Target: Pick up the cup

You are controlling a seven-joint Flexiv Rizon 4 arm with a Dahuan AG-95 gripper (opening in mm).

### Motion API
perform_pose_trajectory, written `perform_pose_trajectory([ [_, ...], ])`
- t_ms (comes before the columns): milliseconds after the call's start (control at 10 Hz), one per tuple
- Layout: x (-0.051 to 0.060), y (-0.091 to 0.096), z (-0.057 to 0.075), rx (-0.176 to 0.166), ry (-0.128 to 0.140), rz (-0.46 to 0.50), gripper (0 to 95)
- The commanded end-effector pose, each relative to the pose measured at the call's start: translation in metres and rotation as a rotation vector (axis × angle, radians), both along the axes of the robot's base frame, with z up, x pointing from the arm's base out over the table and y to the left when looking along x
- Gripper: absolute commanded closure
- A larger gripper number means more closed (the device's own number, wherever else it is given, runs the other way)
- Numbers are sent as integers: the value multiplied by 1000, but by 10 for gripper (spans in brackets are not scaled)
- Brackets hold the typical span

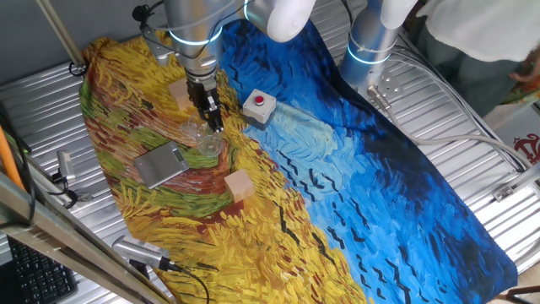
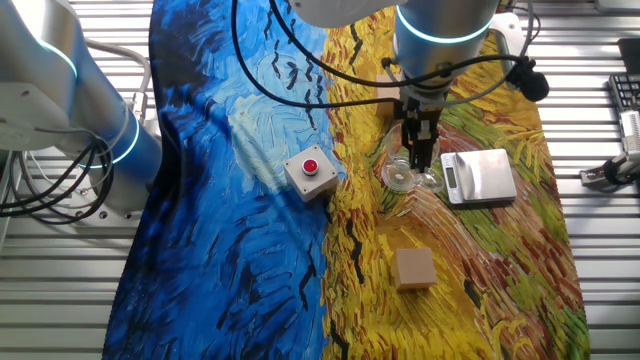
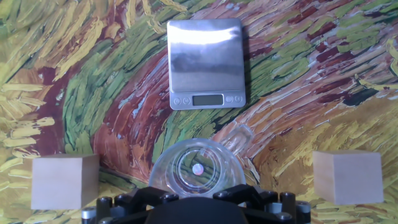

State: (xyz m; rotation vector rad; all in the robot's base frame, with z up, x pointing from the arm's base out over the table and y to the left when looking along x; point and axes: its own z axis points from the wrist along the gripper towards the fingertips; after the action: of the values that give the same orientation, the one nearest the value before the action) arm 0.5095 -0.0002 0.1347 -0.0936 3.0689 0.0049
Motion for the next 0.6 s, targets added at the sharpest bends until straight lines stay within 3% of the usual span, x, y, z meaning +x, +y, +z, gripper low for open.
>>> perform_pose_trajectory([
  [100,0,0,-1,2,1,-1,0],
  [600,2,1,-8,1,-1,0,0],
])
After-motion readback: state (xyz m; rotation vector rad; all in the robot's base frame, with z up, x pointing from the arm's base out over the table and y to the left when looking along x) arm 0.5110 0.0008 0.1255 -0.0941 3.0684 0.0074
